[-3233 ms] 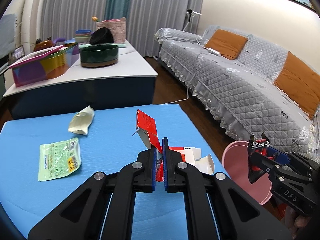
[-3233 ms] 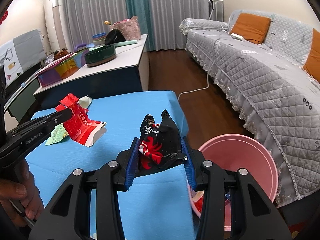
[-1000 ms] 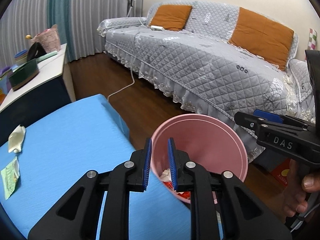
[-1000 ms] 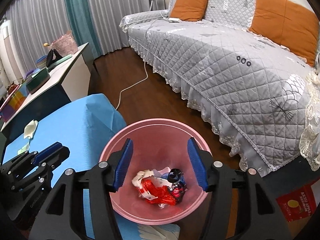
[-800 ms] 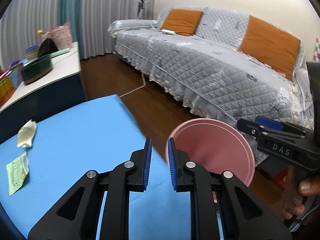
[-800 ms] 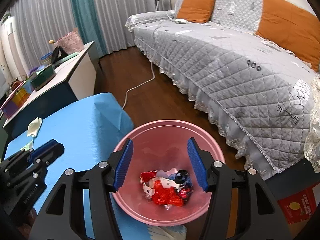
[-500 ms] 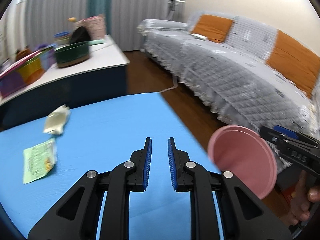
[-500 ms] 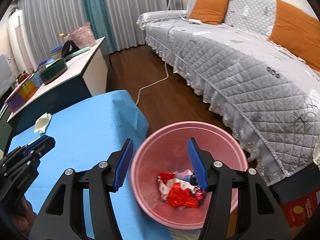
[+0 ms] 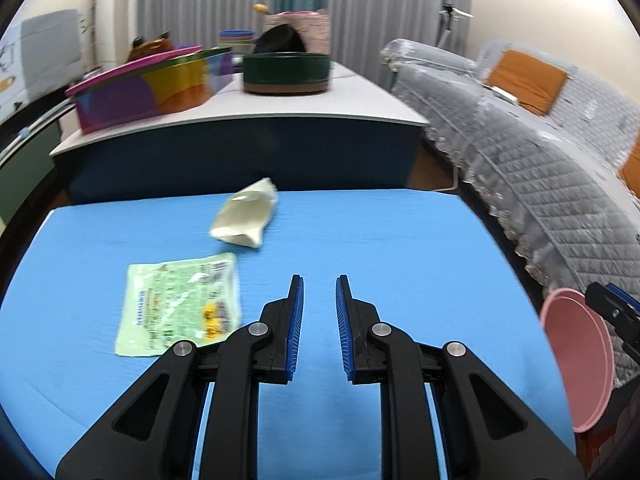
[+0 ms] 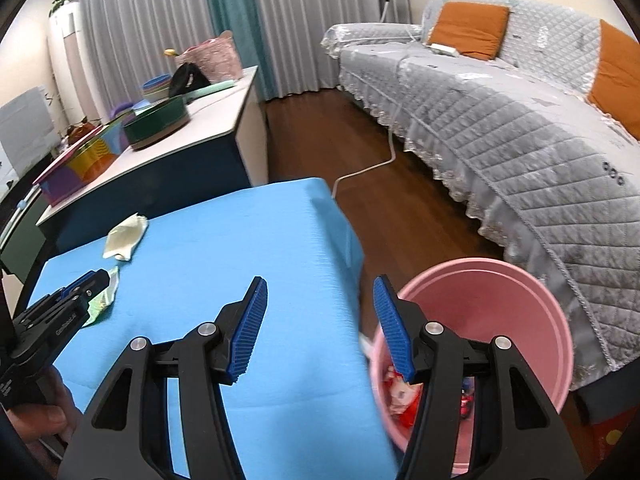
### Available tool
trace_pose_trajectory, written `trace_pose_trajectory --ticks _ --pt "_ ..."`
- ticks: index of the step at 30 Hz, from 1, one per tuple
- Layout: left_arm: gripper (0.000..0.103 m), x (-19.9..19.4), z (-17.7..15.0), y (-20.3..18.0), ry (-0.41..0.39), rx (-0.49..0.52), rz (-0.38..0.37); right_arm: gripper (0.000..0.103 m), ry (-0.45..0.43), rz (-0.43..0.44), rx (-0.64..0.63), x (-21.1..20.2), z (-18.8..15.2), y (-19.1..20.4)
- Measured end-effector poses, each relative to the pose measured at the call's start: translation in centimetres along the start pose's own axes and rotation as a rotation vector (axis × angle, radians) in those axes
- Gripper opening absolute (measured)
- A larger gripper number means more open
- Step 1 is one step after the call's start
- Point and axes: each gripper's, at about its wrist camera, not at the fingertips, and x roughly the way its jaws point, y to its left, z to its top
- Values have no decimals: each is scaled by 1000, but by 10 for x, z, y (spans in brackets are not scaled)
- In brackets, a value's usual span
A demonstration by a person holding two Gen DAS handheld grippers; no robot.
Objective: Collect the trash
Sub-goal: 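Move both tools back to the green packet and white tissue, then grasp the green snack packet with the left tool while the right tool grasps the white tissue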
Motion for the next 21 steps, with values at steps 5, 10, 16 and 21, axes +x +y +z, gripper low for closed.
trace_pose_trajectory --ticks 5,10,16,21 --pt "21 14 3 27 14 -51 56 45 -2 46 -21 12 1 24" --pt "29 32 3 48 43 -88 86 42 13 99 -47 26 -1 49" --pt "31 50 0 60 95 -105 86 42 43 145 -81 46 -7 78" --pt "31 60 -4 67 125 -110 81 42 60 176 -96 58 -10 98"
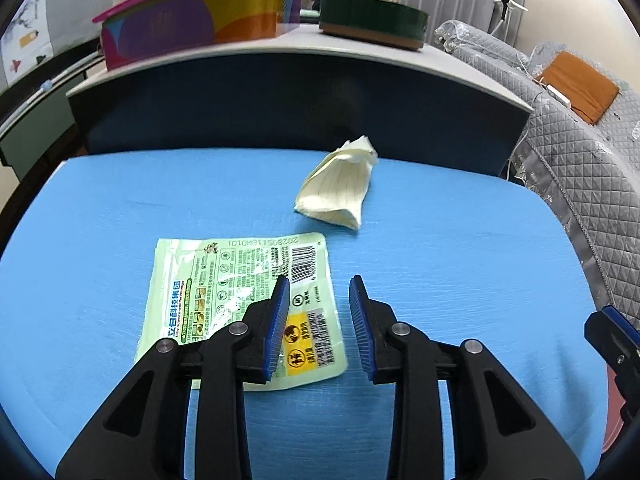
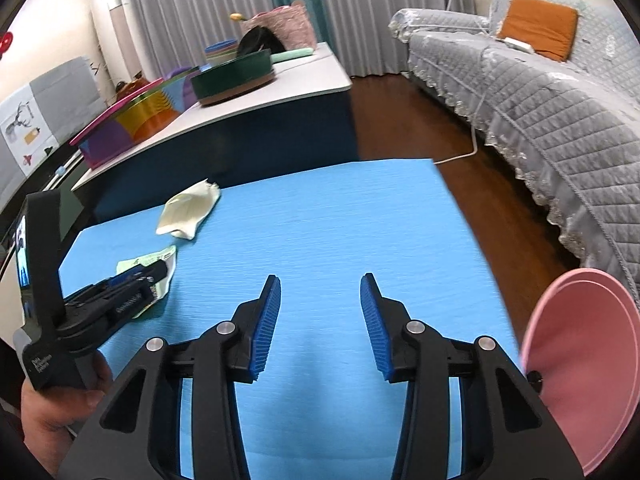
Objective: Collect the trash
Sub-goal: 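Grasp the green snack packet with the left tool while the right tool grasps the white tissue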
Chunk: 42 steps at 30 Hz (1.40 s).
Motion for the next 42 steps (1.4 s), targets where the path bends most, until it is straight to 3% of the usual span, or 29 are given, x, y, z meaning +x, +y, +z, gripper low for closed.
trace_pose_trajectory --ticks 5,9,13,19,29,42 --pt "31 7 0 11 27 -24 5 42 14 22 -19 12 -1 18" --pt "17 4 2 22 25 -45 11 43 22 37 -35 20 -2 30" --pt "11 -2 2 31 18 -47 29 43 26 54 -47 25 -1 41" --pt "6 -21 11 53 -60 -78 75 43 22 84 -81 31 2 65" --pt "2 -60 31 91 -181 -177 106 43 25 128 -85 49 15 99" --pt "1 -76 43 123 -204 -290 67 43 16 133 -146 93 40 151"
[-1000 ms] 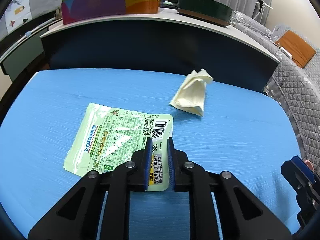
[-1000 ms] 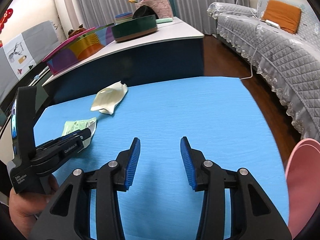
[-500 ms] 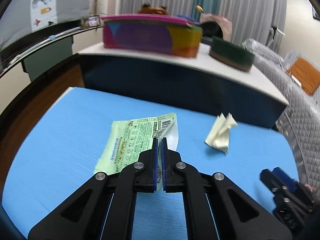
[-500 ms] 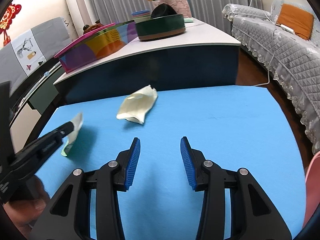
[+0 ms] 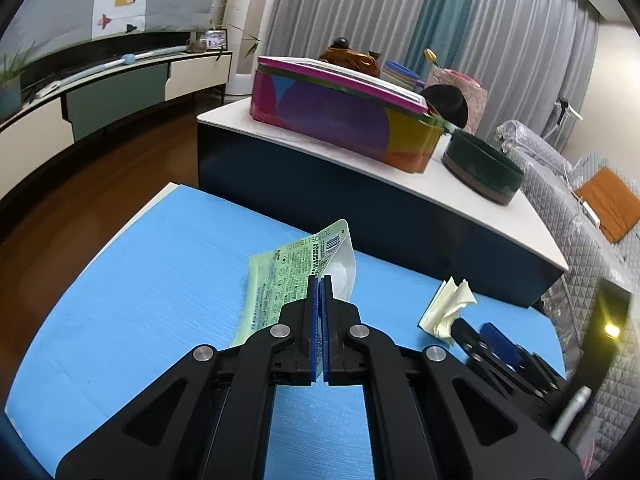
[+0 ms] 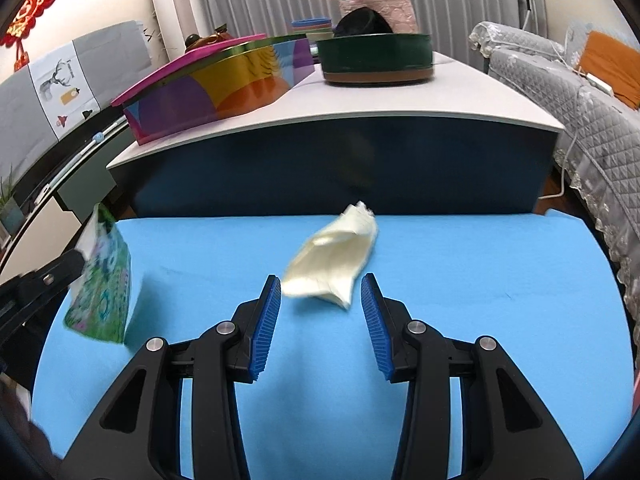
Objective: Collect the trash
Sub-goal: 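Grasp the green snack packet with the left tool while the right tool grasps the white tissue, then carry the green packet and white tissue over the pink bin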
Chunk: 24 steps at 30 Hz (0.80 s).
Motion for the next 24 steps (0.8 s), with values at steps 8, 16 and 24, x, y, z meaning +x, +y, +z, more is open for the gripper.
trace_pose_trajectory --ticks 8,16,24 --pt "1 -3 6 9 2 -34 -11 42 54 -33 -36 35 16 19" --pt "0 -12 7 0 -4 -30 -49 1 71 -41 -7 15 10 8" --pt "0 -37 2 -22 -32 32 -104 1 9 -45 -42 -54 5 -3"
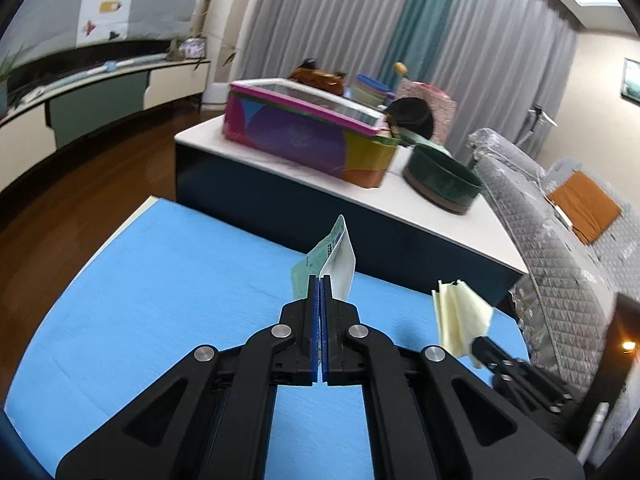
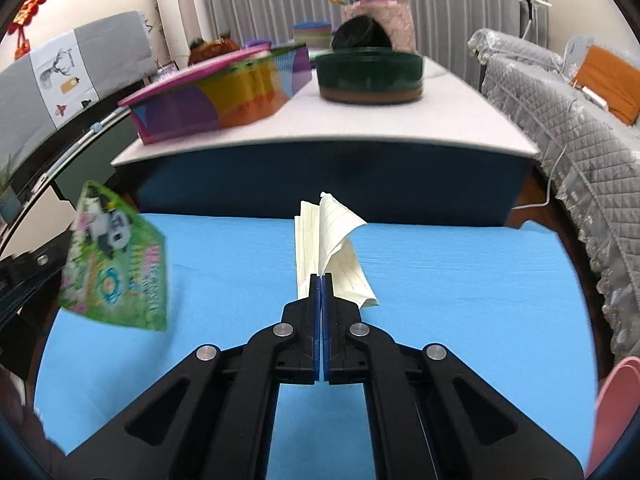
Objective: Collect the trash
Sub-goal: 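Carry the green packet and white tissue over the pink bin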
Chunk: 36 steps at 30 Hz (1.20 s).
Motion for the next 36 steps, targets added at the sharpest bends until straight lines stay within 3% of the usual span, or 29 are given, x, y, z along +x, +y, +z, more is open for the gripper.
trace_pose_trajectory --ticks 18,24,28,36 --pt "0 -55 -37 -57 11 162 -132 1 -118 -71 -18 -180 -31 -69" --pt "0 -69 -59 -87 15 261 -180 1 -127 -128 32 -202 -63 -105" --pt "0 -76 -72 -116 12 318 -223 1 -170 -161 83 -221 -71 -125" --pt "0 -84 -89 -171 8 382 -316 1 -177 -211 142 -244 -85 -169"
